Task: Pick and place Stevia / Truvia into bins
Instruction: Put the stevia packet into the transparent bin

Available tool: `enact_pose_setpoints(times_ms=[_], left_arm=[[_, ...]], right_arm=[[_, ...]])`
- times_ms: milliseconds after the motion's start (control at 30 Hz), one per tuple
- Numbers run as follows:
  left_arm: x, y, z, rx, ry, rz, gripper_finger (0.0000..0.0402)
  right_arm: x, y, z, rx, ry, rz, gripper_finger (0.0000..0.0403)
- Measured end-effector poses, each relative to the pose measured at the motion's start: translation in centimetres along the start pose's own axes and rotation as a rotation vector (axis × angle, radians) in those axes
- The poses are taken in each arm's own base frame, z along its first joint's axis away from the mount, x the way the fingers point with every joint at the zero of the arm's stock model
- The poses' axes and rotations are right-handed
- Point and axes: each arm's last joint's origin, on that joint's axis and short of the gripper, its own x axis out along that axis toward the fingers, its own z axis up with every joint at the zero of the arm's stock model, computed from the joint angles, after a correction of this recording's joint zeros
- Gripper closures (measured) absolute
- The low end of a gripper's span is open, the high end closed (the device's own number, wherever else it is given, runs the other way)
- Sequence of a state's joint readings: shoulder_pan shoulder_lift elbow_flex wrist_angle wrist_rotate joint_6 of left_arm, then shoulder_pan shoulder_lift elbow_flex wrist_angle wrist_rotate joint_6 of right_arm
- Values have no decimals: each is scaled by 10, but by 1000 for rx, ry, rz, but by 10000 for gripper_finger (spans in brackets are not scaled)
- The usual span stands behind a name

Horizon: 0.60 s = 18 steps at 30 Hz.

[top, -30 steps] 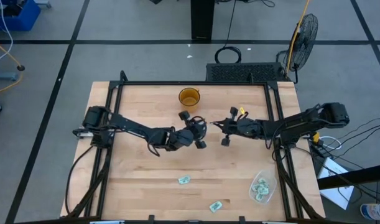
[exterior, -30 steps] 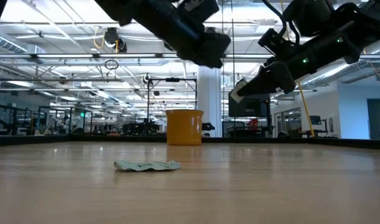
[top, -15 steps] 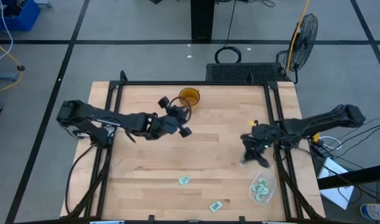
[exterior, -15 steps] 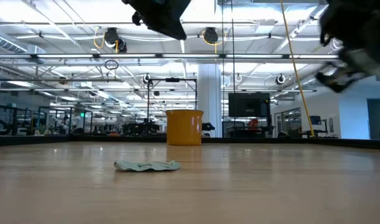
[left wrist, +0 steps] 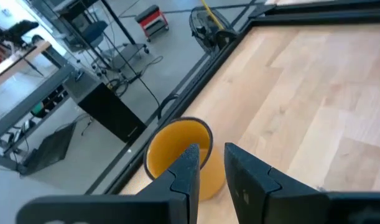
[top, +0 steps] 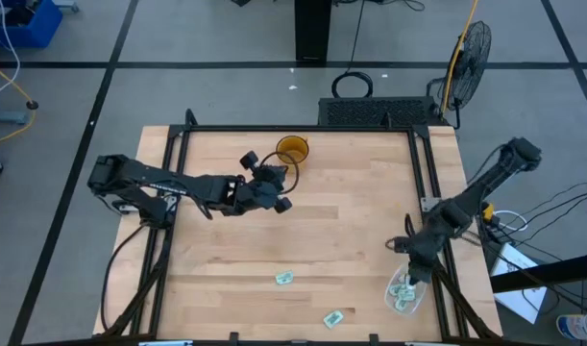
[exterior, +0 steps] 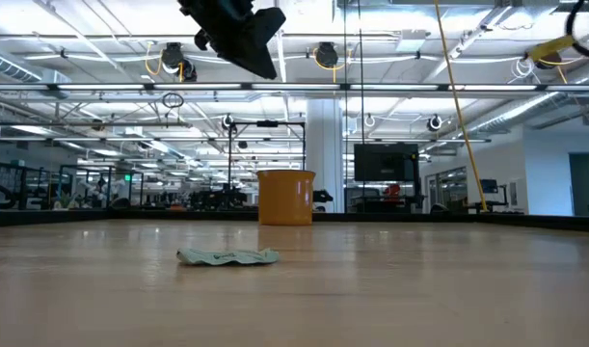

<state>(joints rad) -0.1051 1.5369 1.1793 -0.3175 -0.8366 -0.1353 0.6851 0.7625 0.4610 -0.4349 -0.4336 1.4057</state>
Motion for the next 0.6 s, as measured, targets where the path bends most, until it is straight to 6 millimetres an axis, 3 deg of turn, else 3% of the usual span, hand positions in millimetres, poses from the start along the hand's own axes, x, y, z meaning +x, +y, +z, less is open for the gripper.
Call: enact_pose_setpoints(times_ms=[233, 600], left_arm=[[0, 0, 0, 2, 3, 2, 321], [4, 4, 4, 11, -20, 13, 321]], right_arm=[[22, -6, -8, 95, -102, -172, 394], [37, -12, -6, 120, -60, -274, 327]])
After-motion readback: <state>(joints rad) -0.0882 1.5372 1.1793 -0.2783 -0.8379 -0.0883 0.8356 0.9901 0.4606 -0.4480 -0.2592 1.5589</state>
